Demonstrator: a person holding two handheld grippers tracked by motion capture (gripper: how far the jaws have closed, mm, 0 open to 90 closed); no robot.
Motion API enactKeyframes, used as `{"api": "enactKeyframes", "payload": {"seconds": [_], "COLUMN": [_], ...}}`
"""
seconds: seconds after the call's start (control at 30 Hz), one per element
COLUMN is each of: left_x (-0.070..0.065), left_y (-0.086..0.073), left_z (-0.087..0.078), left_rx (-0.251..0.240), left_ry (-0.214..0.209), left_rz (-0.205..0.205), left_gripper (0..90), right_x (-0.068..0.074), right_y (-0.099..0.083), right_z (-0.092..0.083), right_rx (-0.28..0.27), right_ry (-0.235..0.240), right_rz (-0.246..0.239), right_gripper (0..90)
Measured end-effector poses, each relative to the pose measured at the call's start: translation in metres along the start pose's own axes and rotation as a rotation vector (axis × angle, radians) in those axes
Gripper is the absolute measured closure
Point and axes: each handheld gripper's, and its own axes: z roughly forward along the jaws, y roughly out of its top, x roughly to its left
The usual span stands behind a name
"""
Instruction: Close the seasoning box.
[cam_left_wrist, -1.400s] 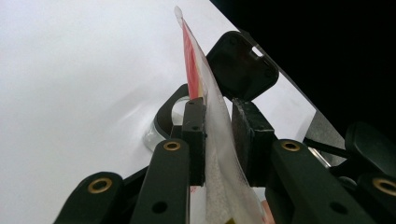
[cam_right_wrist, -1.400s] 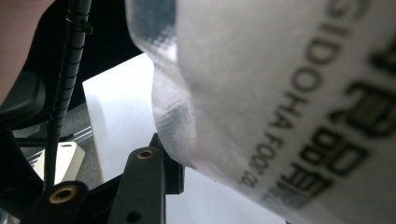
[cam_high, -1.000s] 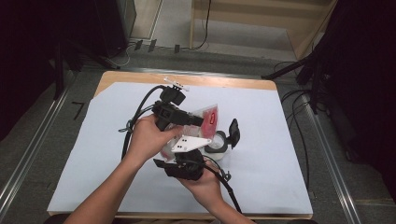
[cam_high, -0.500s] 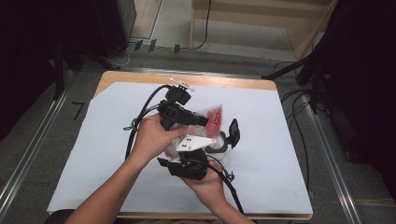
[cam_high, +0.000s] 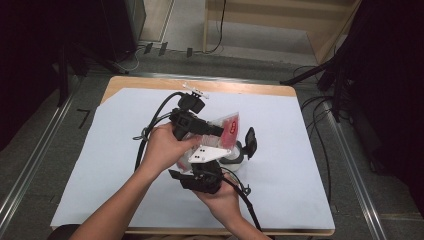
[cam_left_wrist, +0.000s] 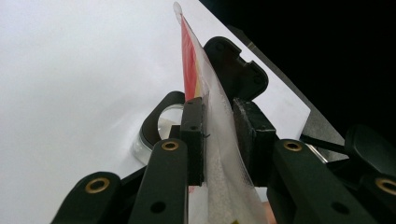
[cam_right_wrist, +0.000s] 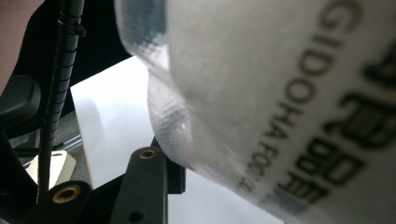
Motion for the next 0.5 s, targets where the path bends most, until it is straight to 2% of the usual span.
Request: {"api": "enactKeyframes", "payload": {"seconds": [0.5], "left_x": [0.0006], "left_y": [-0.0008], "left_z": [0.0017], "left_rx": [-0.001], "left_ry": [-0.010], "left_rz": [-0.008], "left_gripper": [74.8], "right_x": [0.0005], "right_y": [-0.0015], "right_z": [0.0004], "right_rx": [0.004], "right_ry": [-0.006], "right_rz": [0.006], "right_gripper": [64.1]}}
